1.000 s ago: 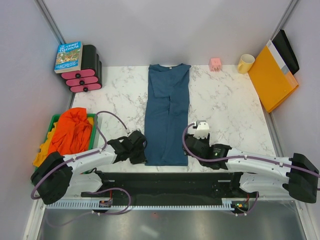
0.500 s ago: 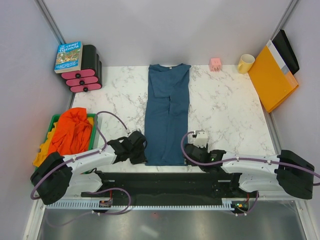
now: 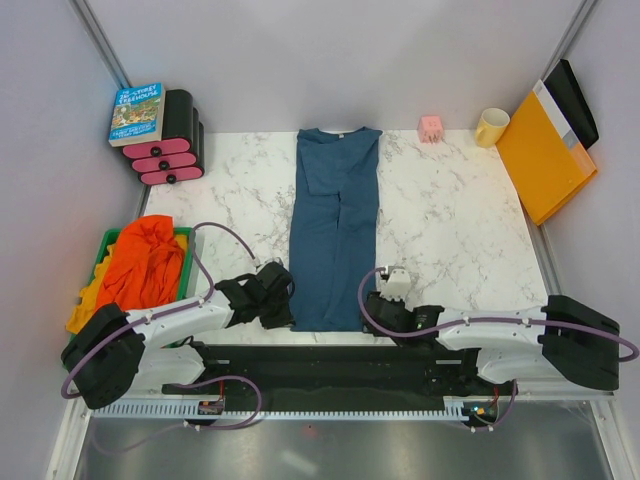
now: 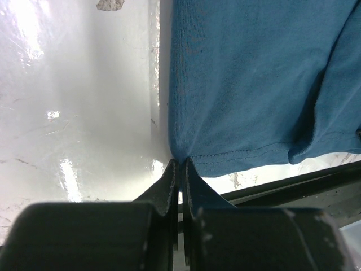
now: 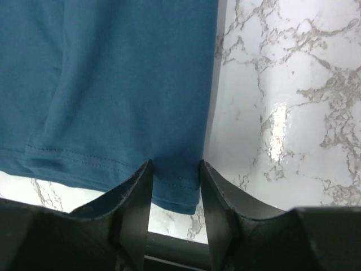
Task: Fold and stack the t-shirts
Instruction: Grab the bottom of the folded rectangular tshirt with both arms, then fold the folded rectangular tshirt in 1/3 of the way, then grab one side of the 2/3 rectangular tshirt with both arms
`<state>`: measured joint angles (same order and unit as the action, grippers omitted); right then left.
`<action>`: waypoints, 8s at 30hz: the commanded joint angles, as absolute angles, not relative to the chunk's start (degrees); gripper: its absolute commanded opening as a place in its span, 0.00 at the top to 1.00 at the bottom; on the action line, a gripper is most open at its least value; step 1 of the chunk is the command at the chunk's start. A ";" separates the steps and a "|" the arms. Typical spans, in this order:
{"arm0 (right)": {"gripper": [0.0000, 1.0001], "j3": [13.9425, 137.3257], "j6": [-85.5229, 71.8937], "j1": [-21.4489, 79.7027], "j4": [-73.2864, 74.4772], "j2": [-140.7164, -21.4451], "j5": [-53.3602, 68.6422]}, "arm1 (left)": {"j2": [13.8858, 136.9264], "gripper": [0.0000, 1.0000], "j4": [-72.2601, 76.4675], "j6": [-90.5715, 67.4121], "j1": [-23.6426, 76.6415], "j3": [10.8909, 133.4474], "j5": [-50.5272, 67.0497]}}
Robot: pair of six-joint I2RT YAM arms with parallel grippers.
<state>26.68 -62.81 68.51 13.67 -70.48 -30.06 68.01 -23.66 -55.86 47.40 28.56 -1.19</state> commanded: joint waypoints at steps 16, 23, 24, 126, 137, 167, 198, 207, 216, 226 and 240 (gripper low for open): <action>1.00 21.78 -76.72 75.22 25.11 -65.57 -32.43 | 65.31 0.98 -25.22 -55.72 49.91 29.26 -3.07; 1.00 27.51 -83.22 85.68 35.15 -65.04 -38.58 | 58.37 0.98 -31.63 -62.56 58.26 31.11 -7.37; 1.00 28.12 -85.06 87.61 36.55 -65.47 -39.28 | 57.23 0.98 -32.86 -63.45 59.23 31.20 -7.82; 1.00 55.55 -34.27 34.72 5.72 -95.18 -24.53 | 102.91 0.75 -25.75 -37.53 37.62 73.39 -11.26; 1.00 48.44 -38.32 37.17 5.19 -96.86 -21.80 | 105.21 0.85 -24.35 -41.30 41.13 65.32 -8.79; 0.47 49.04 -37.44 47.46 20.57 -75.41 -30.77 | 81.82 0.58 -35.86 -45.70 52.47 60.99 -21.62; 0.47 32.70 -44.56 47.55 21.97 -61.09 -26.89 | 72.95 0.57 -30.85 -59.15 52.91 36.74 -14.33; 0.47 29.27 -47.19 48.07 22.76 -58.45 -25.05 | 75.76 0.77 -29.01 -59.77 53.17 34.81 -11.78; 0.42 25.75 -53.52 53.61 21.89 -56.34 -22.06 | 76.73 0.98 -27.69 -59.41 53.35 34.37 -11.95; 0.43 23.56 -59.23 60.38 21.71 -57.83 -23.55 | 76.99 0.98 -27.68 -59.33 53.70 34.72 -12.48; 0.56 20.83 -62.84 61.79 21.80 -64.33 -22.68 | 76.99 0.98 -27.95 -59.06 54.23 35.42 -12.74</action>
<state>22.94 -60.84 61.30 19.27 -61.30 -24.05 75.50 -28.34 -57.87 53.49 35.51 -11.97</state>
